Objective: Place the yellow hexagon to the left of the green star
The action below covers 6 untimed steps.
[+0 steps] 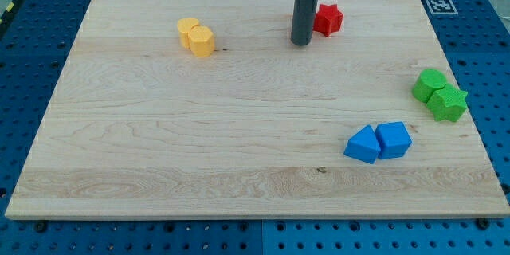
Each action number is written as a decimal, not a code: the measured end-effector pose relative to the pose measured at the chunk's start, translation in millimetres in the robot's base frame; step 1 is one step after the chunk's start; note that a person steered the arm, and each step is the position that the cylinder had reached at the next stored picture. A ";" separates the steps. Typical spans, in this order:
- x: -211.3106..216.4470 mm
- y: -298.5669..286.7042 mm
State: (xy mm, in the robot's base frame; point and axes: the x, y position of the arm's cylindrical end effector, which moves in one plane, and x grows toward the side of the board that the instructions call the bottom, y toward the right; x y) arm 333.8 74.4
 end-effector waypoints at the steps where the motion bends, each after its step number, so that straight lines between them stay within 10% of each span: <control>1: -2.3 0.9; 6: -41.1 -233.6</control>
State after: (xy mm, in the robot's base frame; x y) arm 292.7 -159.2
